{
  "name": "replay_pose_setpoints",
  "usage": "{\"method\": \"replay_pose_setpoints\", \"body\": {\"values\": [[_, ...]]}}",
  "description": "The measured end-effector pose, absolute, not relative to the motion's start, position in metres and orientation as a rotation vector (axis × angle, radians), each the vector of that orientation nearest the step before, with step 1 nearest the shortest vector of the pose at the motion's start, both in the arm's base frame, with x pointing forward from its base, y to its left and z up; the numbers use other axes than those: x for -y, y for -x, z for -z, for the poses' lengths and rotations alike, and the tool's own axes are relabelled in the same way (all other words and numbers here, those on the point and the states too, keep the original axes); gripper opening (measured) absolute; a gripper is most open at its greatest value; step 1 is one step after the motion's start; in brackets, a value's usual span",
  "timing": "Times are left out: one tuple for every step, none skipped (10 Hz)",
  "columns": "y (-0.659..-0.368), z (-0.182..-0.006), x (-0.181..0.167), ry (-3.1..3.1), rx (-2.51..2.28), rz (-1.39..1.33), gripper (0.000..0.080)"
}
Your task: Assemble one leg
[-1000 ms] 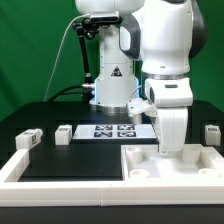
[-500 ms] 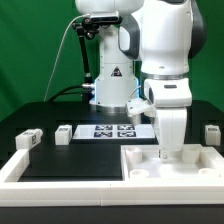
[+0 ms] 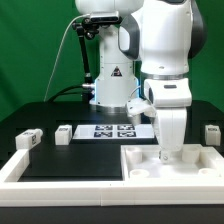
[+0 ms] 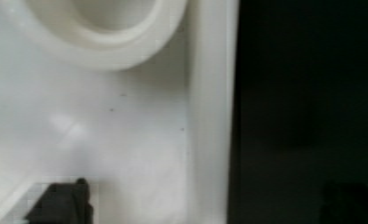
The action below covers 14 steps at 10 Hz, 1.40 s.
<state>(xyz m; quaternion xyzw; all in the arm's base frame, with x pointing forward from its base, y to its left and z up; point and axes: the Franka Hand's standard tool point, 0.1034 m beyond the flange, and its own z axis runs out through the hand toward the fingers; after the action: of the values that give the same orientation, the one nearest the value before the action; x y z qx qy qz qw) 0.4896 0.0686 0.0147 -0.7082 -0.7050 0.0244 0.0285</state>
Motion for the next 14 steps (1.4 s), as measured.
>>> {"method": "replay_pose_setpoints", "body": {"values": [[-0.486, -0.025, -0.072, 2.229, 2.147, -0.068, 0.0649], [-0.482, -0.038, -0.077, 2.268, 2.126, -0.060, 0.0649], [-0.479, -0.050, -0.083, 2.306, 2.104, -0.050, 0.0649], [-0.476, -0.060, -0.089, 2.339, 2.083, -0.038, 0.0649], [-0.475, -0.060, -0.091, 2.351, 2.073, -0.030, 0.0649], [-0.474, -0.059, -0.090, 2.352, 2.069, -0.033, 0.0649], [-0.475, -0.059, -0.090, 2.355, 2.065, -0.033, 0.0649], [-0.474, -0.059, -0.091, 2.447, 1.953, -0.032, 0.0649], [-0.474, -0.059, -0.091, 2.511, 1.871, -0.032, 0.0649], [-0.474, -0.059, -0.092, 2.592, 1.758, -0.034, 0.0649], [-0.466, -0.056, -0.096, 2.717, 1.542, -0.038, 0.0649], [-0.457, -0.053, -0.103, 2.820, 1.320, -0.058, 0.0649], [-0.451, -0.051, -0.112, 2.876, 1.193, -0.067, 0.0649], [-0.445, -0.050, -0.122, 2.952, 0.979, -0.074, 0.0649]]}}
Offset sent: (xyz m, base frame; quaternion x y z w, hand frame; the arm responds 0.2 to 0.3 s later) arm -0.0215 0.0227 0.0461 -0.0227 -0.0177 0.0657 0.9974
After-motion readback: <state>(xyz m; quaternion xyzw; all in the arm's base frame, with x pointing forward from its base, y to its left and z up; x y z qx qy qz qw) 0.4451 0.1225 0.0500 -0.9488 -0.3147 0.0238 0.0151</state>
